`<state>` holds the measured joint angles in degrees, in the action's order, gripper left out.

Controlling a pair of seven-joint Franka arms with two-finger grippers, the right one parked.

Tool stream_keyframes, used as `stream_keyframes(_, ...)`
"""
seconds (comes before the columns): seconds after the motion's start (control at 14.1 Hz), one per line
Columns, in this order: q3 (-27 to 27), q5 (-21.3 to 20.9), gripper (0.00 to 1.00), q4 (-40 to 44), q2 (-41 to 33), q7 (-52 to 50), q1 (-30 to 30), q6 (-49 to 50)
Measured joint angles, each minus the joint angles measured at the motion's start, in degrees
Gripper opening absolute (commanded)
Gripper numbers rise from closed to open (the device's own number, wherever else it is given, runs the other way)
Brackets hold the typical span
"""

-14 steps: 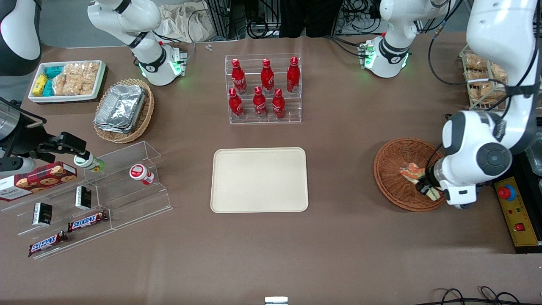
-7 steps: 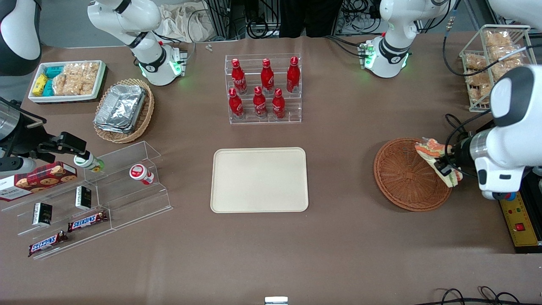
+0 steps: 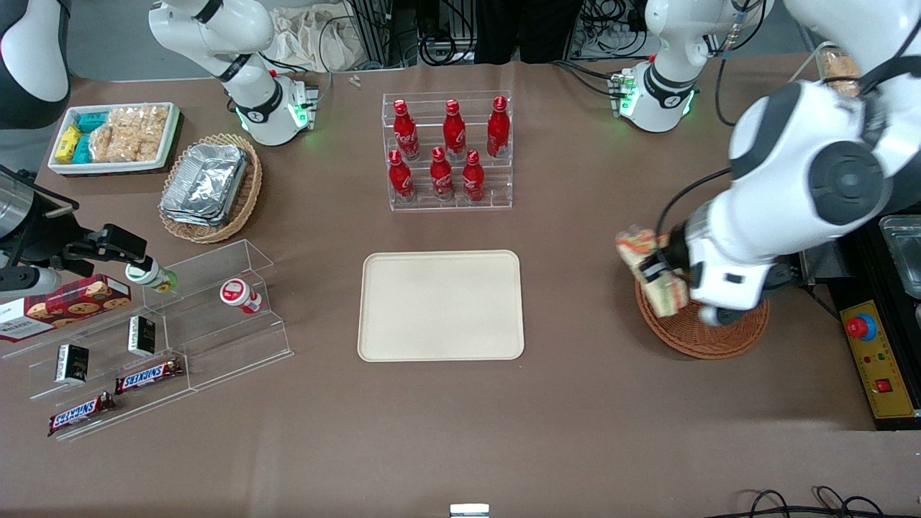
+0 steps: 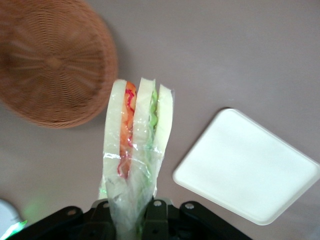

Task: Place sandwich from basket to tray
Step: 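Lift the sandwich out of the basket and carry it over the tray, then lower the sandwich onto the cream tray and open the left gripper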

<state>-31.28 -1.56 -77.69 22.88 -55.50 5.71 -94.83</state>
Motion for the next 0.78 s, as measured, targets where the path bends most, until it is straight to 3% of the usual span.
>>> stream_keyframes(0.14,-3.3,-1.0,0.00,-1.1,3.7,-0.2,-0.1,-7.0)
stream_keyframes(0.43,-11.8,-14.0,0.00,-3.2,13.9,-0.5,-1.3,-19.1)
stream_keyframes(0.57,-11.8,-17.7,0.00,-3.4,18.8,-1.2,-5.4,-23.8)
stream_keyframes(0.78,-9.5,-18.8,0.00,-3.4,23.6,-1.2,-9.7,-28.4)
